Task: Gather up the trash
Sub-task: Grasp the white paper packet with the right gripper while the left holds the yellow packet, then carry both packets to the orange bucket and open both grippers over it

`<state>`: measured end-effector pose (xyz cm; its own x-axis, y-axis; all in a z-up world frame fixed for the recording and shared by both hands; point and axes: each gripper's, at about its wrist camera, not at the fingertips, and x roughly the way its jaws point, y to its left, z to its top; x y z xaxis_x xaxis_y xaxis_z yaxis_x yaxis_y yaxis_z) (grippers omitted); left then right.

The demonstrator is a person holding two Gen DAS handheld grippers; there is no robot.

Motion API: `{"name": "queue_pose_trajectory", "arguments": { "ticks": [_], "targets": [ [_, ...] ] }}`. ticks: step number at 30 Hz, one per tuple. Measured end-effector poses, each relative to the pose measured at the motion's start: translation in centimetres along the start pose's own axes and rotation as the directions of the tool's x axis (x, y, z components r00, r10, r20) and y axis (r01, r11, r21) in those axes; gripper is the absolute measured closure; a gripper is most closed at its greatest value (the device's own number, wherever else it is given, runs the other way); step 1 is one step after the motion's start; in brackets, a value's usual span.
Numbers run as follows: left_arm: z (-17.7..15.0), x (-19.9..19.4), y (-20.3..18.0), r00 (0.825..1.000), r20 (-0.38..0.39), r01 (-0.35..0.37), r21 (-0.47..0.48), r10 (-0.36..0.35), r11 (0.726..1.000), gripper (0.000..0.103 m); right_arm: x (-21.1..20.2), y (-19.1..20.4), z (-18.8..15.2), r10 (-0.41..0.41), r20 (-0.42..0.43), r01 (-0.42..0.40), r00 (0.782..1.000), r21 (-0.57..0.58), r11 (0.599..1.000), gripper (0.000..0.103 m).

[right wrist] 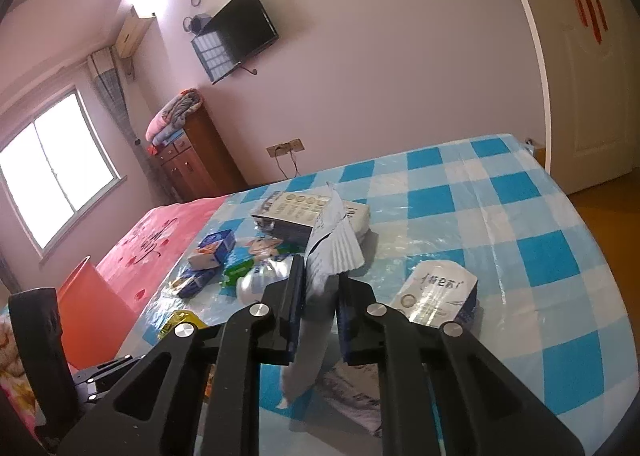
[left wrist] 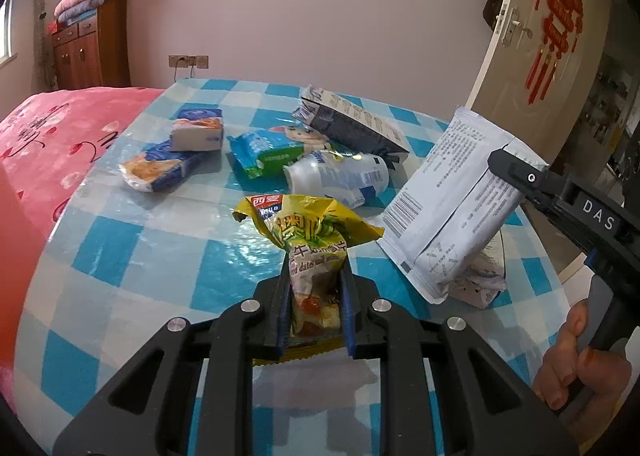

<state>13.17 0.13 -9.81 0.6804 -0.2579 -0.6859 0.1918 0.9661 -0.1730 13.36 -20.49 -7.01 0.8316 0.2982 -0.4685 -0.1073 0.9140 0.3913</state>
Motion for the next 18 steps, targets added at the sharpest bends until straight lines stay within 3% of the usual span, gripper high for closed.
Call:
{"name": "queue_pose_trajectory", "arguments": {
  "ticks": [18],
  "targets": [
    [0.5,-6.1,3.1,0.995,0.095,0.000,-0.016,0.001,1.000,0.082,-1.8,5.5,0.2,0.014,-0.012,-0.015,1.000,-0.102,0.995,0.088]
  ]
}}
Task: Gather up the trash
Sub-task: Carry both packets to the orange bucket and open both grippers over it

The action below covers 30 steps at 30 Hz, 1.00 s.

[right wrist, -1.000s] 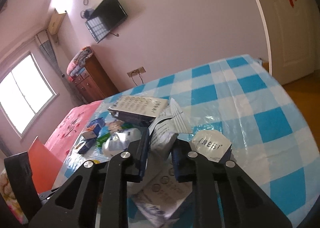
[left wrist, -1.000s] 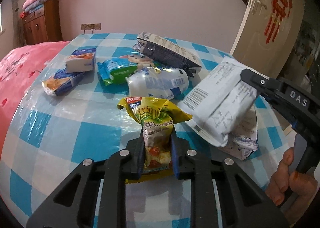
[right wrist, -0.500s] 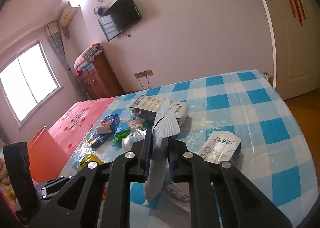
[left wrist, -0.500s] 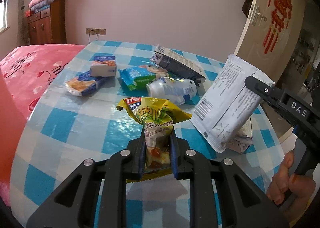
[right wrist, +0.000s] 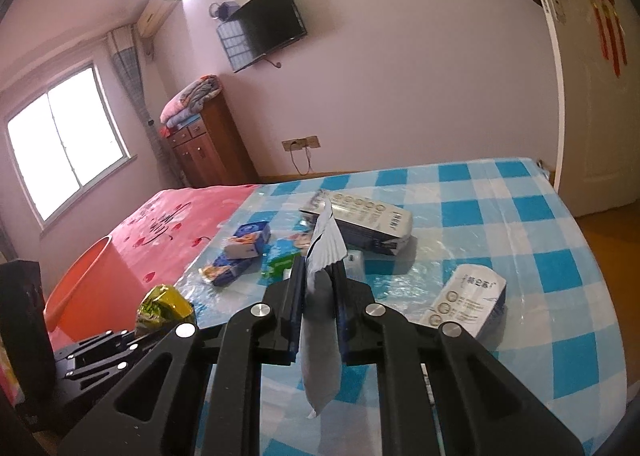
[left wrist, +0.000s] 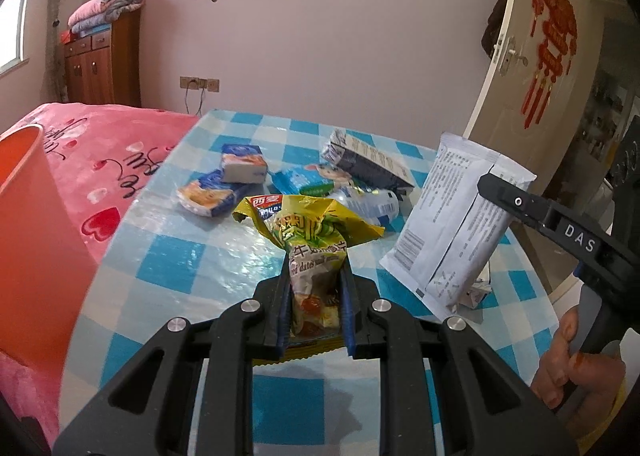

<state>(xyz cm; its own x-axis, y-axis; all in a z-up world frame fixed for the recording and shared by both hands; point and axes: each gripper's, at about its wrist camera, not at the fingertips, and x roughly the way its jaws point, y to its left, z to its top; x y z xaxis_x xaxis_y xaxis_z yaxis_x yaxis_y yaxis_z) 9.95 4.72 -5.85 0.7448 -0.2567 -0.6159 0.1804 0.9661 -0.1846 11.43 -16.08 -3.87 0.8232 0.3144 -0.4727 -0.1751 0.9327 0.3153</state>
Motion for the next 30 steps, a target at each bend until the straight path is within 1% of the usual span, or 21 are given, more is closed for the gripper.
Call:
{"name": "queue_pose_trajectory", "arguments": {
  "ticks": [8,12,15,16,19,21,23,24,26,27,29,30],
  "targets": [
    [1.0,-2.8,2.1,0.998,0.052,-0.018,-0.026,0.019,0.999,0.082,-1.1,4.0,1.6,0.056,0.007,-0.055,0.998,-0.056,0.997,0.089],
    [2.0,-5.2,4.0,0.993,0.100,-0.050,-0.047,0.054,0.998,0.082,-1.5,6.8,3.2,0.119,0.012,-0.118,0.993,-0.076,0.990,0.089],
    [2.8,-7.2,5.5,0.986,0.142,-0.074,-0.069,0.083,0.995,0.081,-1.7,9.6,4.6,0.184,0.016,-0.182,0.983,-0.103,0.978,0.089],
    [3.1,-8.1,6.1,0.982,0.162,-0.085,-0.079,0.097,0.993,0.082,-1.7,11.0,5.2,0.216,0.016,-0.213,0.976,-0.118,0.970,0.089],
    [4.0,-10.3,7.9,0.969,0.203,-0.120,-0.108,0.141,0.987,0.082,-1.6,14.3,6.4,0.279,0.018,-0.272,0.960,-0.161,0.949,0.091],
    [4.5,-11.8,9.6,0.957,0.229,-0.150,-0.134,0.178,0.980,0.082,-1.3,17.0,7.2,0.337,0.013,-0.329,0.941,-0.184,0.926,0.092],
    [4.8,-12.8,10.9,0.947,0.243,-0.178,-0.156,0.212,0.972,0.082,-1.1,19.4,7.8,0.378,0.009,-0.369,0.926,-0.206,0.906,0.095],
    [4.9,-13.4,12.0,0.939,0.249,-0.198,-0.172,0.237,0.965,0.082,-0.8,21.1,8.1,0.409,0.007,-0.397,0.913,-0.223,0.890,0.096],
    [5.0,-14.0,13.9,0.927,0.248,-0.232,-0.206,0.281,0.951,0.082,-0.4,23.4,8.4,0.449,0.000,-0.435,0.894,-0.245,0.866,0.096],
    [5.0,-13.9,14.7,0.924,0.243,-0.244,-0.218,0.295,0.945,0.081,0.1,24.9,8.5,0.464,-0.004,-0.448,0.886,-0.266,0.853,0.097],
    [4.8,-13.0,16.8,0.923,0.201,-0.275,-0.253,0.328,0.928,0.081,1.0,26.4,8.4,0.474,-0.013,-0.458,0.881,-0.280,0.844,0.097],
    [4.7,-12.5,17.3,0.924,0.189,-0.279,-0.265,0.333,0.923,0.081,1.9,26.9,8.2,0.479,-0.030,-0.467,0.877,-0.276,0.840,0.097]
  ]
}}
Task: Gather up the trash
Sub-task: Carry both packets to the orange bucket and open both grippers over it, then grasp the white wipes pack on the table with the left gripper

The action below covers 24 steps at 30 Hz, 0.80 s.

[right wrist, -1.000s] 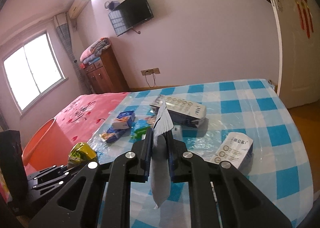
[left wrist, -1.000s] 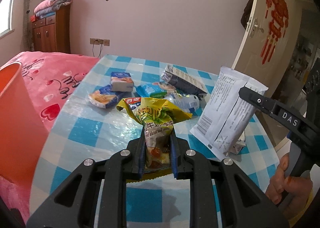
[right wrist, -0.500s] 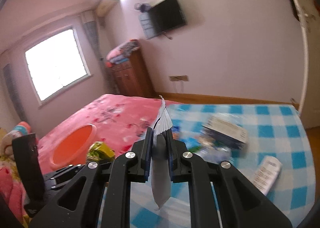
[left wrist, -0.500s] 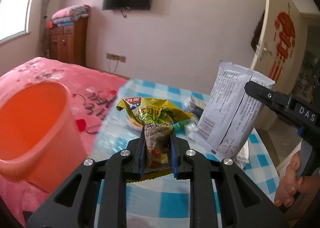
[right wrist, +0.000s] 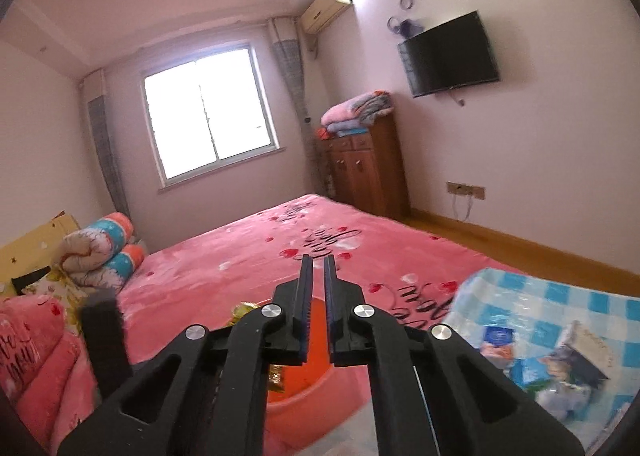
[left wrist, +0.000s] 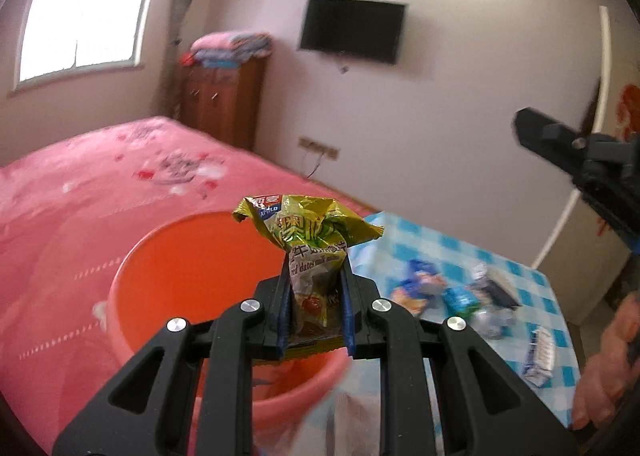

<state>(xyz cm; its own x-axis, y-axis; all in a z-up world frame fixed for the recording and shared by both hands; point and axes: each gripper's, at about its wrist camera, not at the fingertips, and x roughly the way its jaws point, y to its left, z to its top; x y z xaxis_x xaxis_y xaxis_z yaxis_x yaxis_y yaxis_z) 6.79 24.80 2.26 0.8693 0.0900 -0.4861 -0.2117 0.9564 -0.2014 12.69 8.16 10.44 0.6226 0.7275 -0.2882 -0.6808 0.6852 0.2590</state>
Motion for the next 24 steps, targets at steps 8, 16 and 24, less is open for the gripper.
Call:
{"name": "queue_pose_trajectory", "arguments": {
  "ticks": [8,16,24],
  "targets": [
    [-0.7,2.9,3.5,0.996,-0.067,-0.065,-0.008,0.065,0.998,0.081,2.2,-3.5,-7.6,-0.027,-0.217,0.015,0.976,-0.058,0.998,0.031],
    [-1.3,4.7,3.5,0.979,-0.104,-0.170,0.031,0.173,0.985,0.044,1.5,-7.2,-16.6,-0.003,-0.448,0.062,0.894,0.117,0.991,0.020],
    [-1.4,-1.0,0.5,0.985,0.040,-0.171,0.162,0.167,0.972,0.024,-2.9,-6.9,-21.0,0.024,-0.481,0.088,0.876,0.210,0.974,0.020]
  ]
}}
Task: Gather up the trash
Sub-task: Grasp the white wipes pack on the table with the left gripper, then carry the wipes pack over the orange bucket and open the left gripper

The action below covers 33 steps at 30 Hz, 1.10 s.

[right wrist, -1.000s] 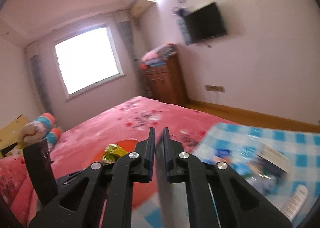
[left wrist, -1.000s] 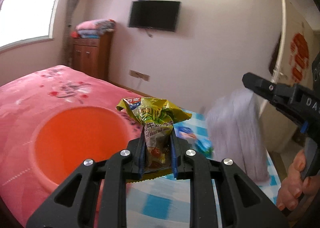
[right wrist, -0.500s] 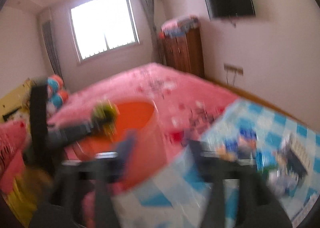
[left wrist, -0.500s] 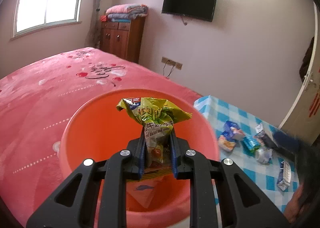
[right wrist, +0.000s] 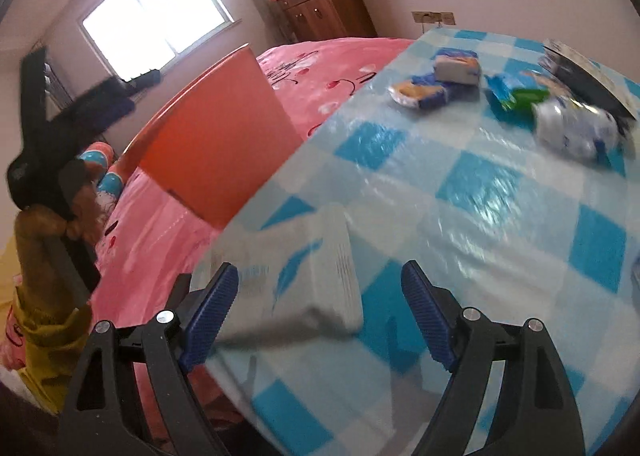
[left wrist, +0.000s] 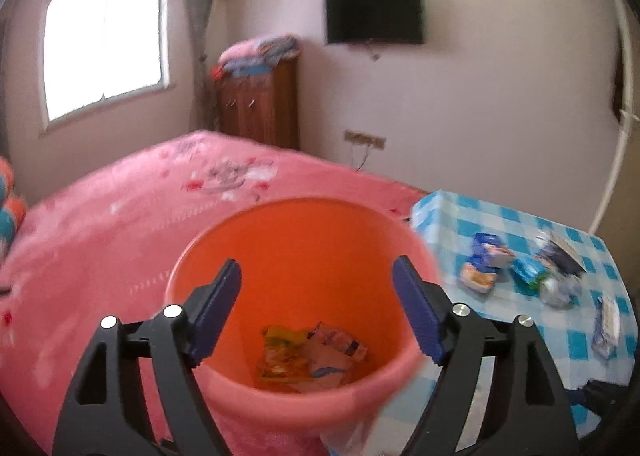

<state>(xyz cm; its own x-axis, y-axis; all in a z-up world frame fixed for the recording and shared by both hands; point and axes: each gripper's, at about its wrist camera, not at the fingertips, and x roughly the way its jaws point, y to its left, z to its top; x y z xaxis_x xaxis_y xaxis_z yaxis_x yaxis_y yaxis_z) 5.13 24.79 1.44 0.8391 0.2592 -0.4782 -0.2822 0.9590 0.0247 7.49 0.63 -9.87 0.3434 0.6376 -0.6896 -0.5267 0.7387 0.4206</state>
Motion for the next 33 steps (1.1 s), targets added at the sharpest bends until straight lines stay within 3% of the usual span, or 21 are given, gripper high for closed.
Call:
{"name": "queue_pose_trajectory", "arguments": {
  "ticks": [3,7,9,14,20,22,23,29,31,33],
  "targets": [
    [-0.5,-2.9,-1.8,0.988,0.007,0.150,0.087,-0.151,0.985,0.022,-0.8,-0.3,-1.1,0.000,0.008,0.000,1.000,0.017,1.000,0.020],
    [-3.0,-5.1,-5.0,0.945,-0.077,0.326,0.244,-0.317,0.913,0.021,-2.1,-1.5,-1.6,-0.031,0.037,0.029,0.999,0.037,0.999,0.020],
    [-4.7,-5.0,-6.5,0.914,-0.162,0.405,0.299,-0.372,0.864,0.021,-2.8,-2.1,-1.7,-0.038,0.053,0.035,0.998,0.052,0.998,0.020],
    [-9.2,-2.6,-9.4,0.867,-0.342,0.483,0.395,-0.363,0.781,0.021,-4.7,-3.5,-2.5,-0.053,0.093,0.044,0.994,0.091,0.995,0.017],
    [-12.2,0.1,-10.8,0.807,-0.486,0.568,0.481,-0.336,0.667,0.021,-6.4,-4.7,-3.5,-0.058,0.116,0.044,0.992,0.119,0.992,0.017],
    [-12.7,1.1,-11.2,0.803,-0.510,0.569,0.506,-0.308,0.648,0.021,-6.7,-5.1,-3.7,-0.049,0.120,0.034,0.992,0.131,0.991,0.017],
    [-12.7,1.6,-11.2,0.792,-0.526,0.583,0.504,-0.309,0.638,0.021,-6.6,-5.2,-3.6,-0.046,0.120,0.030,0.992,0.131,0.991,0.017],
    [-12.6,3.2,-11.7,0.750,-0.579,0.627,0.468,-0.320,0.623,0.016,-6.7,-5.2,-4.1,-0.037,0.120,0.023,0.992,0.121,0.992,0.017],
    [-12.9,3.7,-11.9,0.751,-0.582,0.621,0.462,-0.312,0.633,0.013,-6.7,-5.3,-4.2,-0.035,0.121,0.020,0.992,0.124,0.992,0.017],
    [-12.7,4.4,-11.8,0.730,-0.599,0.633,0.413,-0.329,0.655,0.013,-6.8,-5.4,-4.3,-0.034,0.123,0.018,0.992,0.130,0.991,0.017]
  ]
}}
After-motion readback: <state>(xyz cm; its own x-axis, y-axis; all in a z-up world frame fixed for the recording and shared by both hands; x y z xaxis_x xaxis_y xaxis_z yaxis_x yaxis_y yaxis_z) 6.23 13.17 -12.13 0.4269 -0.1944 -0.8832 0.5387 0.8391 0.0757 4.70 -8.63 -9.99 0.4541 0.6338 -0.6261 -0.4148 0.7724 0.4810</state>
